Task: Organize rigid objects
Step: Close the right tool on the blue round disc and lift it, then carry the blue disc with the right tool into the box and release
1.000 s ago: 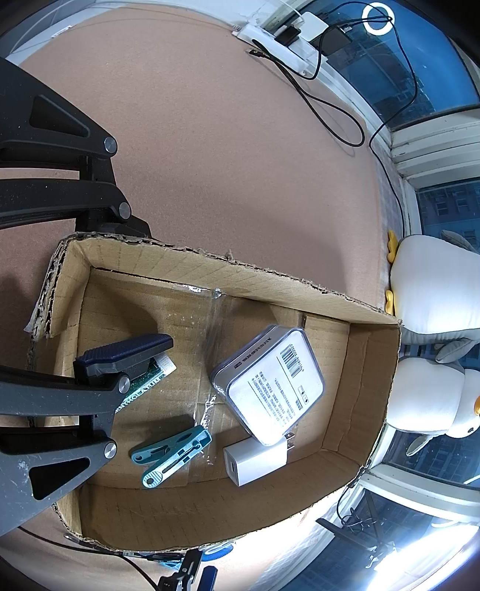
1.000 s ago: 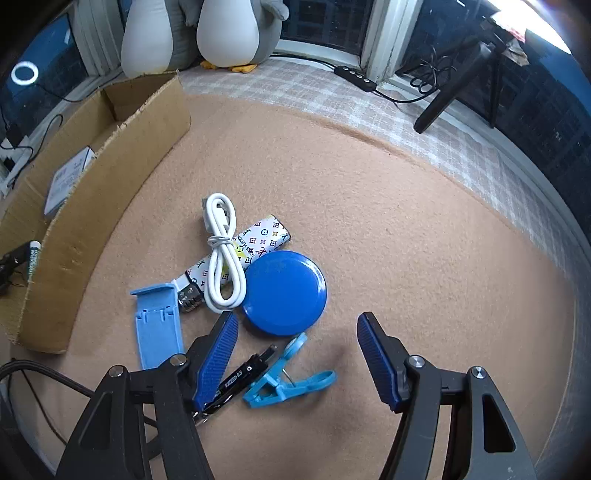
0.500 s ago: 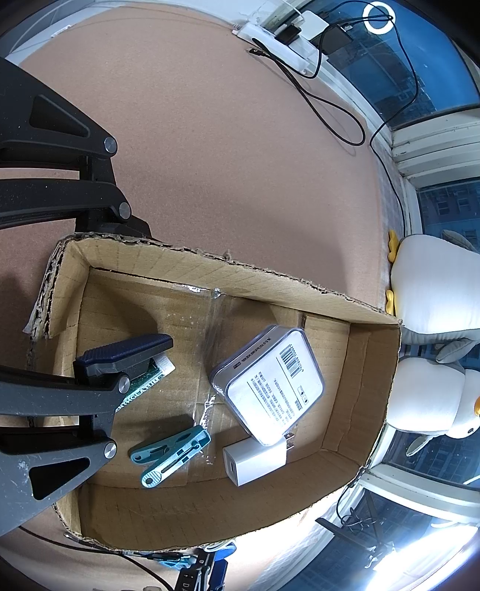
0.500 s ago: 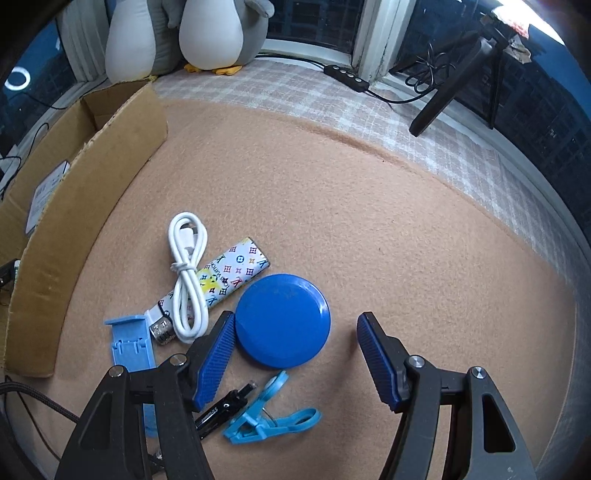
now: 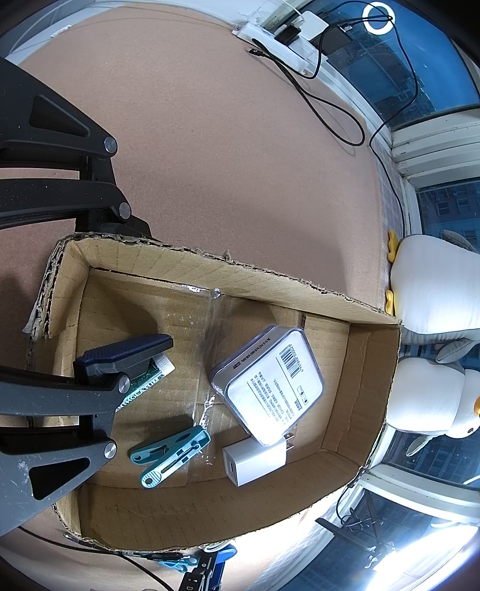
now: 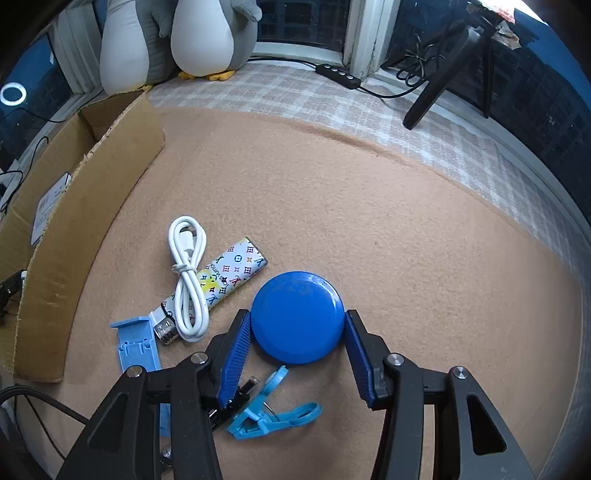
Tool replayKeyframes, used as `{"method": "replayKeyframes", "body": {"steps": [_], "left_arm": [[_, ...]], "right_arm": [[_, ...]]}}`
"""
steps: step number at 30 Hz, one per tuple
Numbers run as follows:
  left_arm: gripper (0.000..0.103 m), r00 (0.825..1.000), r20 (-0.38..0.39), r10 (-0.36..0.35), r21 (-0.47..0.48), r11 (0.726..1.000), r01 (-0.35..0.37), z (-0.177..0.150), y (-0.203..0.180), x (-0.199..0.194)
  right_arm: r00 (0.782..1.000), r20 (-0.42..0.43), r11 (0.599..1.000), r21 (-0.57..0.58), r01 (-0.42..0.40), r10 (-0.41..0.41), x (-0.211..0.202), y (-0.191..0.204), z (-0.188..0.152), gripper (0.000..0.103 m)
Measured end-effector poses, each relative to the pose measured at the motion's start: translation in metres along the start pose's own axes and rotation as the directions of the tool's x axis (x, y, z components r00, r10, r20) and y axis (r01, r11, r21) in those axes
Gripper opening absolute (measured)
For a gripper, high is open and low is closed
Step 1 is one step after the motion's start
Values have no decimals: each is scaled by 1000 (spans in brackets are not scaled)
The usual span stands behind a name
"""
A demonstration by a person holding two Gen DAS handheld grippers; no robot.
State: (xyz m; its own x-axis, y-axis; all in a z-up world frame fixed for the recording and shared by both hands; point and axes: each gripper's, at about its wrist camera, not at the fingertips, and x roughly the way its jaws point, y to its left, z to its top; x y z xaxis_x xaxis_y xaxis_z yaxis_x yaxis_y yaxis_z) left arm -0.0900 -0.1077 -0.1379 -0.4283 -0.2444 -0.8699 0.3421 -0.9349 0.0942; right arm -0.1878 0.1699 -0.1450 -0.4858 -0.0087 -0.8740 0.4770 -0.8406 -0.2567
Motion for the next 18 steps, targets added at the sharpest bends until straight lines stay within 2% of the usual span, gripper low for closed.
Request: {"method": "replayKeyframes", "body": {"steps": [8,18], "left_arm": [[45,1000,0,0,0,1000,0,0,1,0],[45,1000,1,1,0,1000,-1,1,2,3]], "right_arm": [[996,83,998,49,-42,38,-37,-1,12,46],[972,191,990,10,-142,137,-78,41,45,46]]}}
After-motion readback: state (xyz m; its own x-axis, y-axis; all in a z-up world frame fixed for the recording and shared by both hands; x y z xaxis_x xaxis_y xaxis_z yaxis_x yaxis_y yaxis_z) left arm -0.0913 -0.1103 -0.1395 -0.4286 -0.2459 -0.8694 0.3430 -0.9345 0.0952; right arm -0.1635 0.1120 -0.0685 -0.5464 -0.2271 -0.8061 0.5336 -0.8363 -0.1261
